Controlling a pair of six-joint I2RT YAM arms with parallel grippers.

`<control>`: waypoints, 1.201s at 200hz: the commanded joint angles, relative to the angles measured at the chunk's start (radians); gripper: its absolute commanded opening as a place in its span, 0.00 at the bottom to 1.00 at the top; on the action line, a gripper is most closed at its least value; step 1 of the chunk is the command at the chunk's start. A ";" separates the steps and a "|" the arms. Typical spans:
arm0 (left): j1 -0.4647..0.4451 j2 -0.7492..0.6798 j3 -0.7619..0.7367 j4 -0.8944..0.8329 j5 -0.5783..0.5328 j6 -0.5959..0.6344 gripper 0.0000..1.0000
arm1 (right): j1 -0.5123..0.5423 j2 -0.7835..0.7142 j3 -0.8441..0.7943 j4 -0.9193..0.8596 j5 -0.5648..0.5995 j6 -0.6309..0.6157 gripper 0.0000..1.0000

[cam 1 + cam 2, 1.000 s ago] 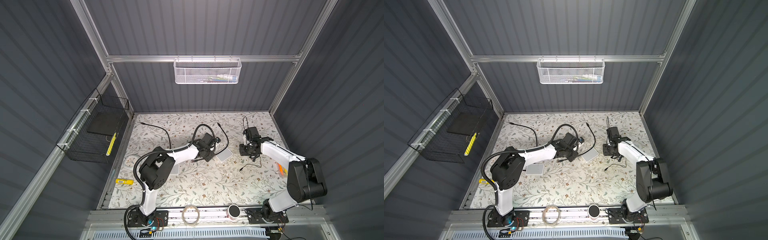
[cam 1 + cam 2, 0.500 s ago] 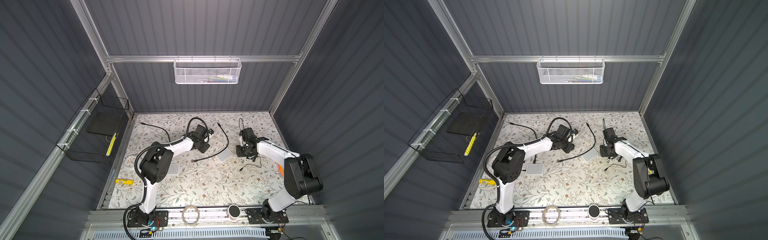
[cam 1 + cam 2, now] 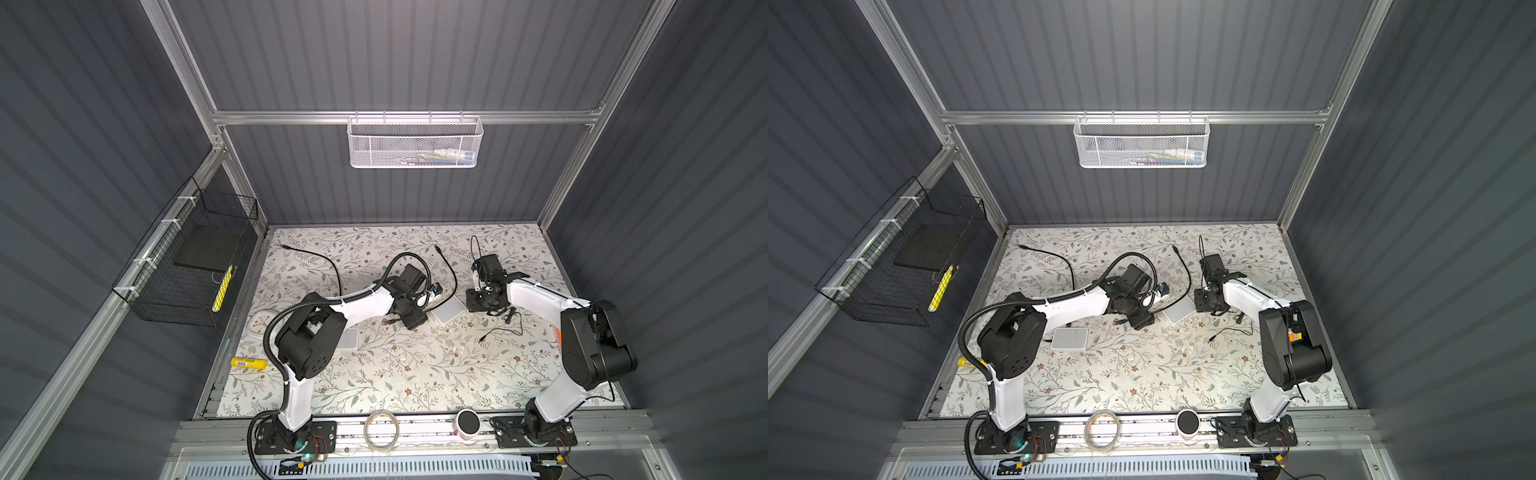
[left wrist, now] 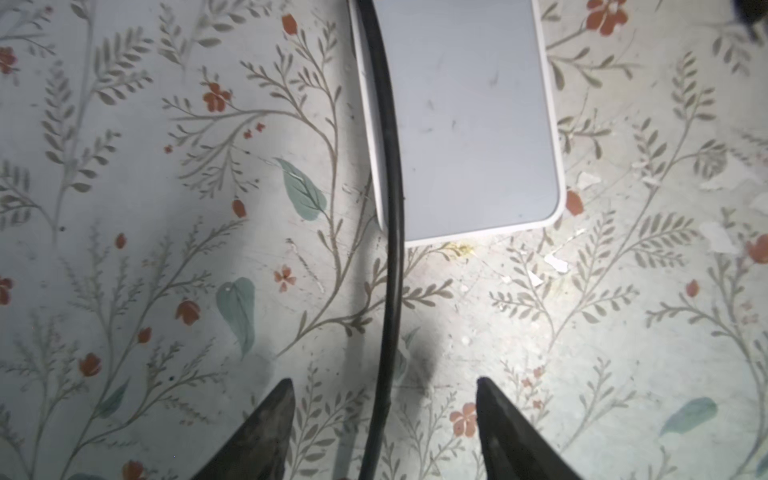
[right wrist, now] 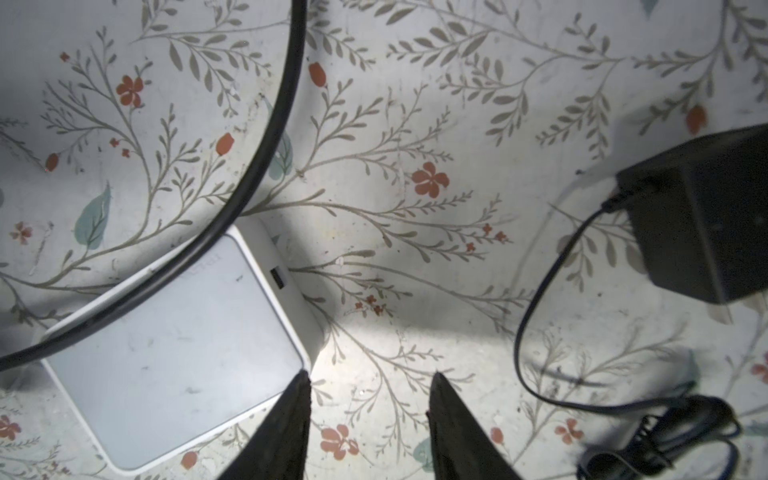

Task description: Insert the plug into the switch port

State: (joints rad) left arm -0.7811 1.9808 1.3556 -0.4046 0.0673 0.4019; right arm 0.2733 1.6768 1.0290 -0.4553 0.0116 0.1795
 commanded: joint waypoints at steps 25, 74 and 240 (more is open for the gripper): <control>-0.003 0.117 0.111 -0.055 -0.087 0.075 0.59 | 0.015 0.017 0.014 0.015 -0.018 0.015 0.47; 0.000 0.175 0.151 0.001 -0.201 0.057 0.41 | 0.015 0.059 0.039 -0.014 -0.054 0.028 0.47; -0.005 -0.121 -0.063 0.097 -0.145 -0.314 0.65 | -0.013 0.116 0.133 -0.064 0.030 0.044 0.48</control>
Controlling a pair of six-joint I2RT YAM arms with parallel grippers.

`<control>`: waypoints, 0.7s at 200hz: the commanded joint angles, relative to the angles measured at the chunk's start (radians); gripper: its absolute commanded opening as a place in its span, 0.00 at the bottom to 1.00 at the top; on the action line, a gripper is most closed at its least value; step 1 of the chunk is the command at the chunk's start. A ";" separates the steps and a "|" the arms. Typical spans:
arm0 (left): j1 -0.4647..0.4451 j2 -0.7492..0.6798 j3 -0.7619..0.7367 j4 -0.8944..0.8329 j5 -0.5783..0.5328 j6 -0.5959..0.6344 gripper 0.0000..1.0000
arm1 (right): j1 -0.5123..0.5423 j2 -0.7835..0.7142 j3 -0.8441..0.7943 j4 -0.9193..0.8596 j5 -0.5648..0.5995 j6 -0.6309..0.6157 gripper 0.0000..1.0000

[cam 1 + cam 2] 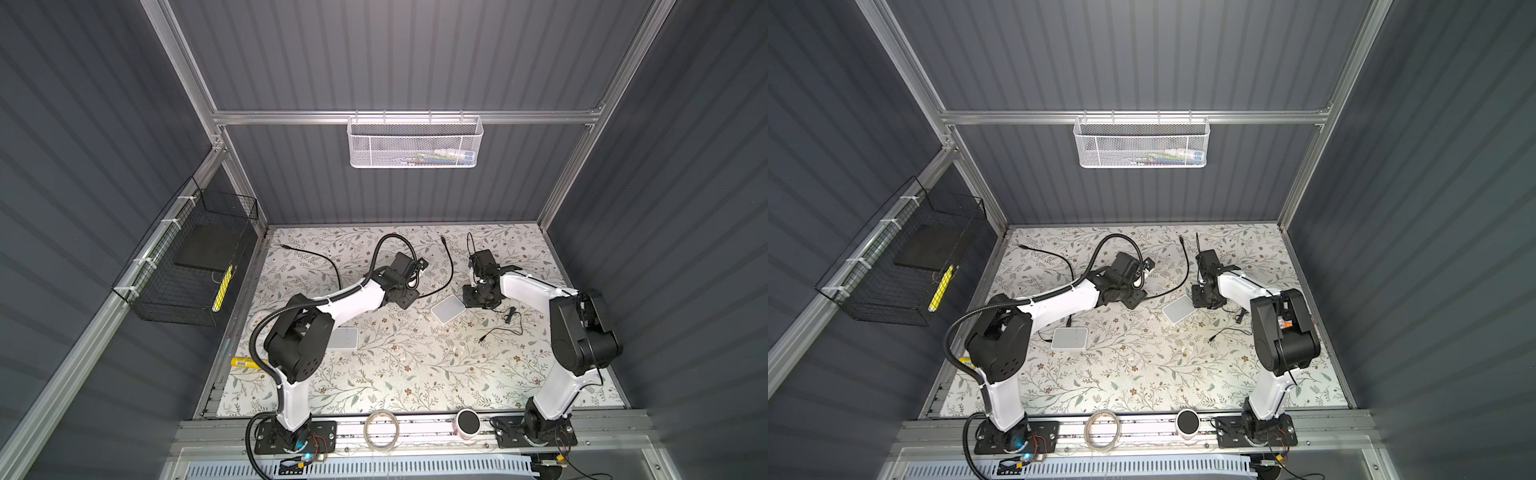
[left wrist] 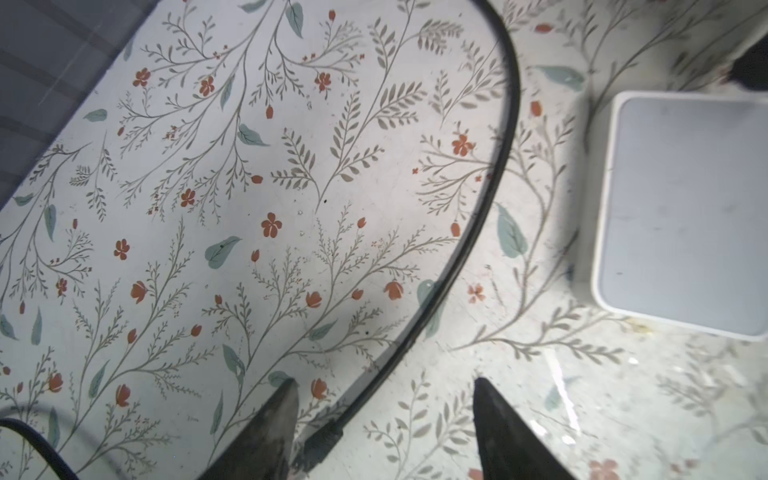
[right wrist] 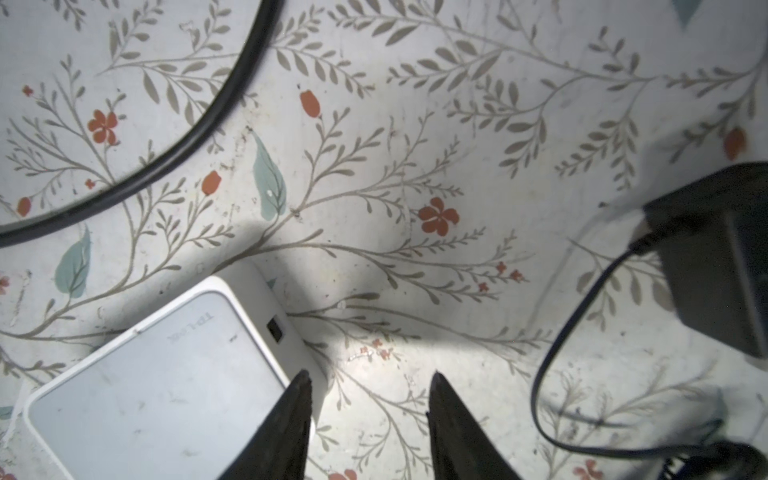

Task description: Insert the plug into the switch port

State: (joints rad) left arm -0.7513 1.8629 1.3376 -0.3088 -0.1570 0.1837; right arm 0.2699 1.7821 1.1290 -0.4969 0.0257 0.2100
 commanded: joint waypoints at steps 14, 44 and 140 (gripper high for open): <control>-0.052 0.017 -0.054 0.000 0.094 -0.113 0.63 | -0.010 0.030 0.047 -0.039 0.021 0.008 0.48; -0.059 0.065 -0.069 0.029 0.140 -0.137 0.58 | 0.007 0.065 0.058 -0.049 0.020 -0.009 0.48; -0.056 0.199 0.020 0.022 0.171 -0.194 0.55 | 0.082 0.096 0.079 -0.085 0.056 0.011 0.48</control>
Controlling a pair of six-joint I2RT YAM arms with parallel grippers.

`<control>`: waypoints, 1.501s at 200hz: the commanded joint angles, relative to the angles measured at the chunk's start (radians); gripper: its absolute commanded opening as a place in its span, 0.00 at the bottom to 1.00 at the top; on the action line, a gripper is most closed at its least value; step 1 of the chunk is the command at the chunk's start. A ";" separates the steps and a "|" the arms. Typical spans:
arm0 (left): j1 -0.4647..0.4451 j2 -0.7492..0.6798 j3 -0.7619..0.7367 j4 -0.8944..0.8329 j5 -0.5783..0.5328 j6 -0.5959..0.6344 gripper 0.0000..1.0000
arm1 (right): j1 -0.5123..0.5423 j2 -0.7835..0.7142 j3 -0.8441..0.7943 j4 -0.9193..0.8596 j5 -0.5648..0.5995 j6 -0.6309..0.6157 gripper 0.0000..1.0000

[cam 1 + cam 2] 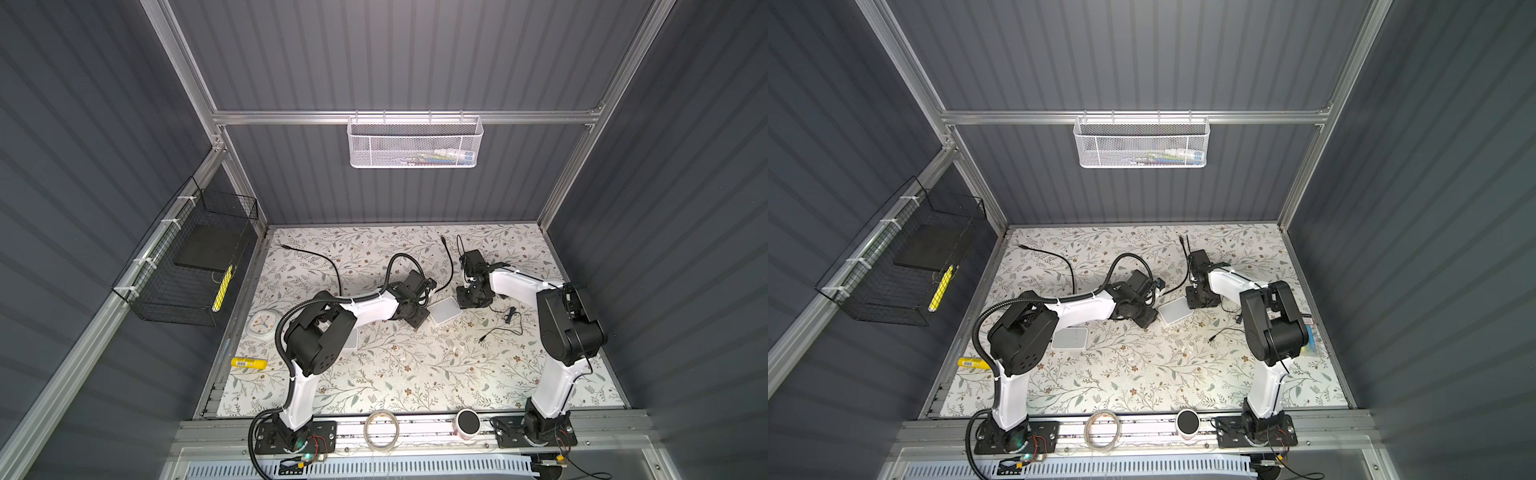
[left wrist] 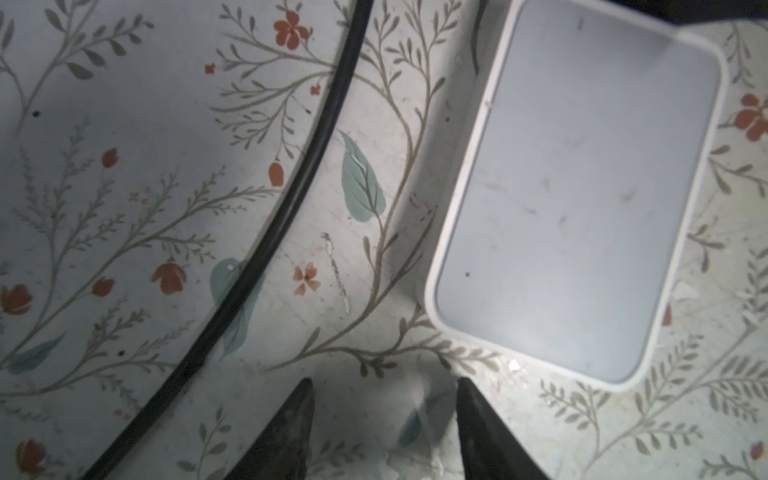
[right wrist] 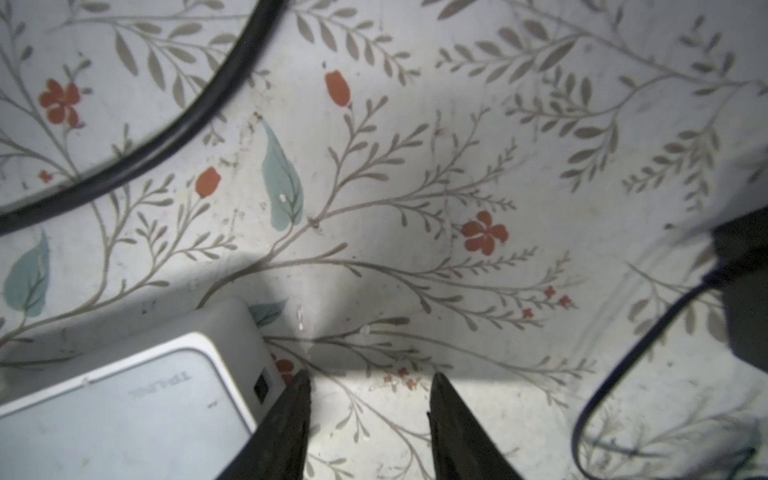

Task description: Insert the plug into the switch port

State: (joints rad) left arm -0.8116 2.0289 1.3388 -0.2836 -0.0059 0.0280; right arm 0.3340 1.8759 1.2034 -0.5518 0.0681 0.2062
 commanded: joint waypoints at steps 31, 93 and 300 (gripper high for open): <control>0.015 0.058 0.046 -0.006 0.014 -0.038 0.55 | 0.074 -0.035 -0.029 -0.023 0.005 0.060 0.48; 0.053 0.114 0.121 0.024 0.043 -0.040 0.54 | 0.132 -0.100 -0.123 0.028 -0.044 0.152 0.49; 0.129 -0.299 -0.077 0.061 0.109 -0.025 0.59 | -0.056 -0.249 -0.141 -0.278 0.120 -0.561 0.50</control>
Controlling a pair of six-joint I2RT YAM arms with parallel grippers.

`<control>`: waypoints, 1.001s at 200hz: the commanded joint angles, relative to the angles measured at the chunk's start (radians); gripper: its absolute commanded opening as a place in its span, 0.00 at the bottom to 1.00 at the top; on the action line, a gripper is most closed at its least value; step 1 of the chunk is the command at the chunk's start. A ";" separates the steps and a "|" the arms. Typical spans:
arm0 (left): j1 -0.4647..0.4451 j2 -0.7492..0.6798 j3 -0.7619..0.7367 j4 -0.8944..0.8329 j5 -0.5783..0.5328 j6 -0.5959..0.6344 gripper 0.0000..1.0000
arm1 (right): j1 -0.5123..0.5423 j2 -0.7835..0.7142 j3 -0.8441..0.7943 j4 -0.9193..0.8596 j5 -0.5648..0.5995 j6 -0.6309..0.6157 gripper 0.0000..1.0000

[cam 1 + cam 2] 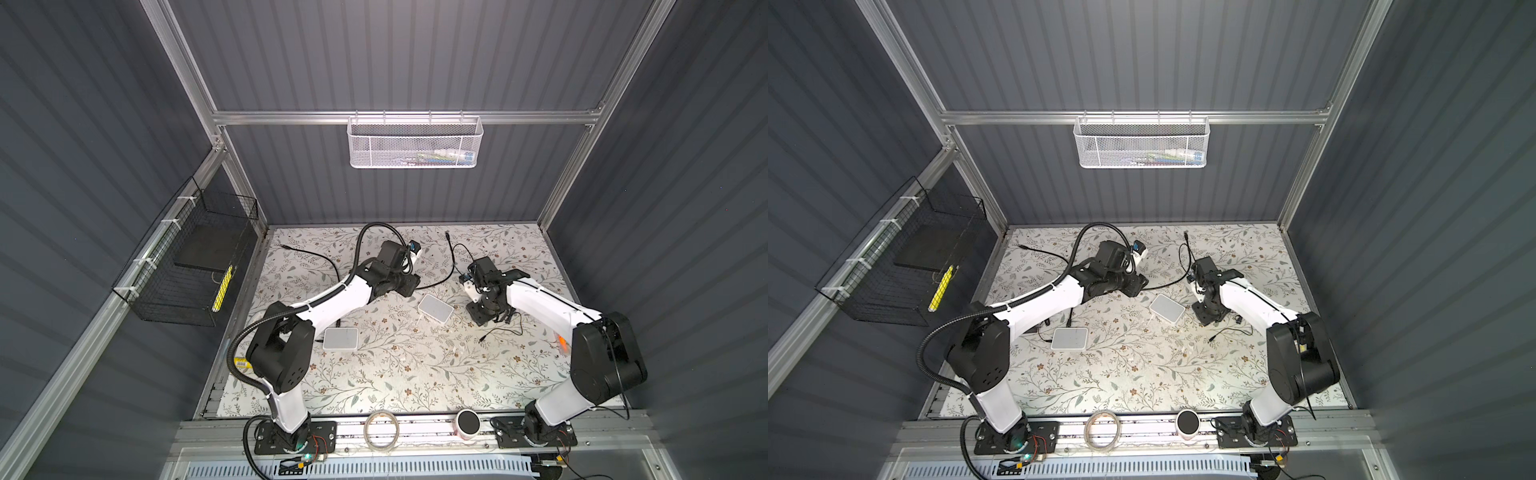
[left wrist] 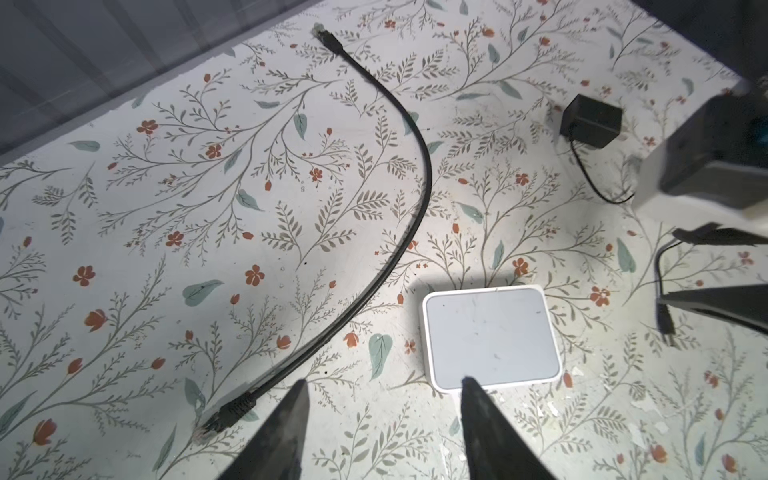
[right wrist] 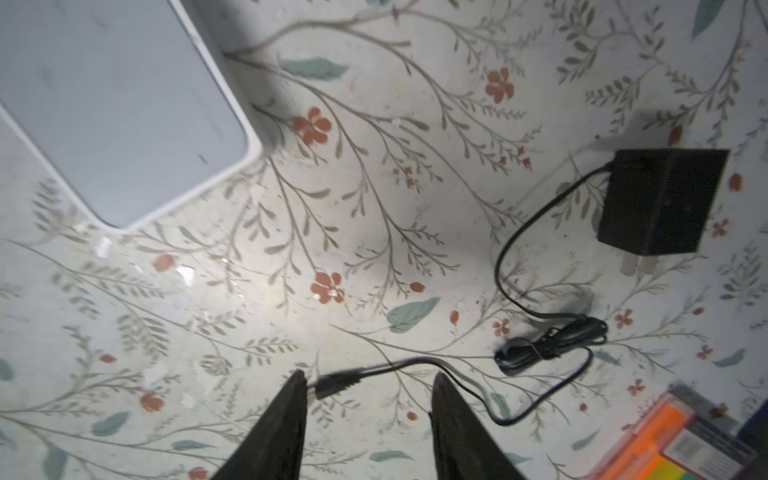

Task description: Insert the plug into the switch port

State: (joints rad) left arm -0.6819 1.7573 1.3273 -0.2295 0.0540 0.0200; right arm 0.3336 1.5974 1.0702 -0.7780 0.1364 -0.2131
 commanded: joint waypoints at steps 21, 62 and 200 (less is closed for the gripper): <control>0.001 -0.061 -0.118 0.030 0.056 -0.020 0.59 | -0.098 0.030 -0.022 -0.056 0.052 -0.189 0.50; 0.005 -0.084 -0.158 0.040 0.073 -0.020 0.59 | -0.108 0.023 -0.073 -0.024 0.012 -0.231 0.51; 0.022 -0.072 -0.167 0.048 0.121 -0.017 0.59 | -0.023 0.117 -0.110 -0.004 -0.009 -0.272 0.55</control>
State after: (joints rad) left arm -0.6655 1.6840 1.1656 -0.1852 0.1436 0.0135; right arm 0.3050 1.6798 0.9665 -0.7799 0.1051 -0.4767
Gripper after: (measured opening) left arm 0.587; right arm 0.550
